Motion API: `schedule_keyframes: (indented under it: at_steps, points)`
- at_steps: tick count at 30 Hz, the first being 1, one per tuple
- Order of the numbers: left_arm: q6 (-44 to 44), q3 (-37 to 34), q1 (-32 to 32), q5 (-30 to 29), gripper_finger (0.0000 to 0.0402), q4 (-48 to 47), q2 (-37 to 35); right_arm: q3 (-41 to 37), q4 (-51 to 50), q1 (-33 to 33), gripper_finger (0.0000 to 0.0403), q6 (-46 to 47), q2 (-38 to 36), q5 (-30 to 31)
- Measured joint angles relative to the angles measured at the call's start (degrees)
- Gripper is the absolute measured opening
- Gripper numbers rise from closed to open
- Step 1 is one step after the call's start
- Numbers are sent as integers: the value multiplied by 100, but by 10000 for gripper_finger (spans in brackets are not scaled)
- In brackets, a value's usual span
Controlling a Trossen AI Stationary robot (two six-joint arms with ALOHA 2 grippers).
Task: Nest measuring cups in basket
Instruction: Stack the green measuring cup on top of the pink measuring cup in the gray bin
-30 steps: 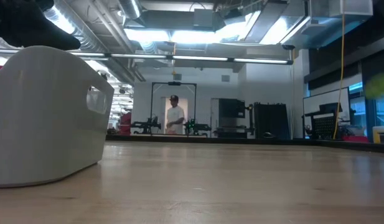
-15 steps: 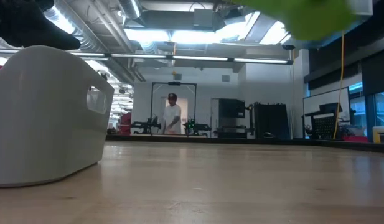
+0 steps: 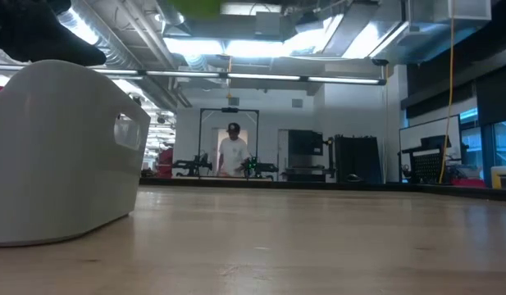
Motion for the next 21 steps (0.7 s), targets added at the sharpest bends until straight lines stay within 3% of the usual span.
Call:
schedule_keyframes:
  at_steps: [8, 21]
  points:
    - [17, 0, -1, -1, 11, 0, -2, 947, 93, -169, 18, -190, 846, -15]
    - [21, 0, -2, 0, 11, -3, 0, 968, 1618, -196, 17, -181, 1268, -31]
